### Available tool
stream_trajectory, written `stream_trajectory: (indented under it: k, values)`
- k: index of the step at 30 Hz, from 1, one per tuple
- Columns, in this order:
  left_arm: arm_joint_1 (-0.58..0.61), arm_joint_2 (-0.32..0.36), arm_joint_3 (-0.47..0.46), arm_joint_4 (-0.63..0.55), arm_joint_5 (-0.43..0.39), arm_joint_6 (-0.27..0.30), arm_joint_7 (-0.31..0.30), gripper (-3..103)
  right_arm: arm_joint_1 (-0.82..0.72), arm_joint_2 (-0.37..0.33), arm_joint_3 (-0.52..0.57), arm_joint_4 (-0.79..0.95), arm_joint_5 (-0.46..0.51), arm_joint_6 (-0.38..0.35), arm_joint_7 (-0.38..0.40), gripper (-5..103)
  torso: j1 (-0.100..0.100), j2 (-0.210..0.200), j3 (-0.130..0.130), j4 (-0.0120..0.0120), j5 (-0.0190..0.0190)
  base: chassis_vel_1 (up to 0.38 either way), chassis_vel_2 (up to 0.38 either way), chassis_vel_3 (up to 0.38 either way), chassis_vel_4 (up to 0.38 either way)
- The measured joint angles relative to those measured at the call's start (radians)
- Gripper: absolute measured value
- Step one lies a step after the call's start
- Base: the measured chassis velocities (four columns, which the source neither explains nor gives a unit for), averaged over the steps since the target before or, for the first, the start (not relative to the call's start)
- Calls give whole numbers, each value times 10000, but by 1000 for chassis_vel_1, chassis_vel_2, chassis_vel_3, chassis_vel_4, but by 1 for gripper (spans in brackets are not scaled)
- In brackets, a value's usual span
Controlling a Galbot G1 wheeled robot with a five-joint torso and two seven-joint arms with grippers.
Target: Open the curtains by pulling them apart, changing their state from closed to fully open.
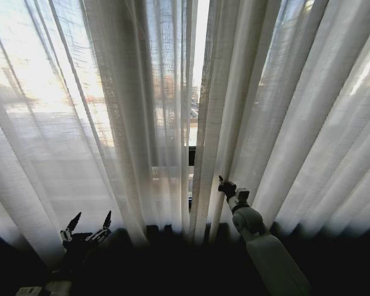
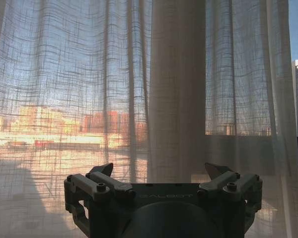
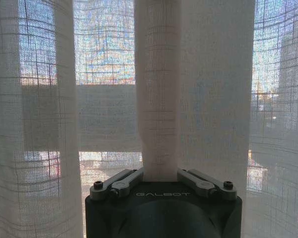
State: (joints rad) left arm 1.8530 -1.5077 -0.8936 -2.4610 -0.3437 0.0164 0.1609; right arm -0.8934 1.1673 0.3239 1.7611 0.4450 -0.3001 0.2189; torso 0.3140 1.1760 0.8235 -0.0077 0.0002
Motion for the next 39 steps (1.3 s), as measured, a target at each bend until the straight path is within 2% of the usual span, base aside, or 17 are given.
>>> stream_trajectory:
  k: [8,23,39]
  values:
    - [75,-17,0,-57,0,-17,27,100,-59,-59,5,182,182,-14,369,0,0,0,0,0,0,0,0,0,0]
    - [92,-46,57,-122,75,-30,57,100,-208,-98,214,387,346,-72,375,0,0,0,0,1,-2,-22,-32,19,30]
    - [204,-100,64,-241,103,-86,80,100,-464,-168,425,542,353,-54,323,0,-3,2,-1,1,0,-221,-252,226,248]
